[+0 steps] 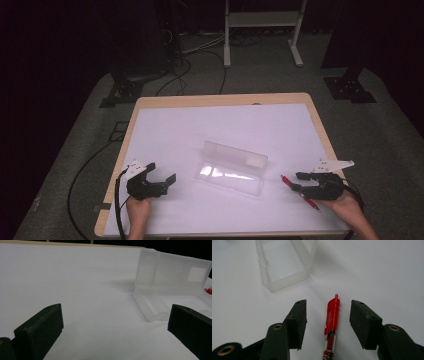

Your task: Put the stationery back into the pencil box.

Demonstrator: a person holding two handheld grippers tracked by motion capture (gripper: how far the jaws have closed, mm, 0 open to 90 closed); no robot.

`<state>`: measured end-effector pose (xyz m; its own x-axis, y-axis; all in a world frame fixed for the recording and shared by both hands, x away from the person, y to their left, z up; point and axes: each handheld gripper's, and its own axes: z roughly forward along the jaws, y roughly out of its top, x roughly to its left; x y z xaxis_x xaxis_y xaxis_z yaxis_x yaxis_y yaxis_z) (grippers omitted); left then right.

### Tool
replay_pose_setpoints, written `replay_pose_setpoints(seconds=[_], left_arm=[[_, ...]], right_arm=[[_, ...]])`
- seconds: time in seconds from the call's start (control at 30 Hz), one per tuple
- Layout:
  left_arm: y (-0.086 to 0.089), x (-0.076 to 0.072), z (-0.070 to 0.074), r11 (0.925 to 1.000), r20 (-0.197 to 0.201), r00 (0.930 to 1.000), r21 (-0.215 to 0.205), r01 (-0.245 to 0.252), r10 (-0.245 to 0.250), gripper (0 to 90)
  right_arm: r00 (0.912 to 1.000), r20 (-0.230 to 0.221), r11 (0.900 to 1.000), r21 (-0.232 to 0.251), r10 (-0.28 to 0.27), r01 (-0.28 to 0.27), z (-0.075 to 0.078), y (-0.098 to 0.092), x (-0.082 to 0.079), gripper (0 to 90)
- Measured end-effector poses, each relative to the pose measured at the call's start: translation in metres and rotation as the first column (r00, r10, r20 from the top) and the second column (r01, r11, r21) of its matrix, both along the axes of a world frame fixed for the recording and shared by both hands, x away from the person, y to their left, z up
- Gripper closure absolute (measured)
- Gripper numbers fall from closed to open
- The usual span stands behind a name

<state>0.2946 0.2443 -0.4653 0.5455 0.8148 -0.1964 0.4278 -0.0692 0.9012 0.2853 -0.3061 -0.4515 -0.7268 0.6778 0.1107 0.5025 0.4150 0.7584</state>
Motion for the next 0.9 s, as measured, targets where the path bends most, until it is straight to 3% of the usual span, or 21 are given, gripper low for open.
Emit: replay_pose_setpoints(seconds=[0.9], left_arm=[[0.001,0.000,0.000,1.0000,-0.004,1.0000,-0.003,-0.004,0.004,0.0]], right_arm=[[0.9986,-0.030,0.999,-0.016,-0.044,0.044,-0.022,-0.012,-0.015,59.8]])
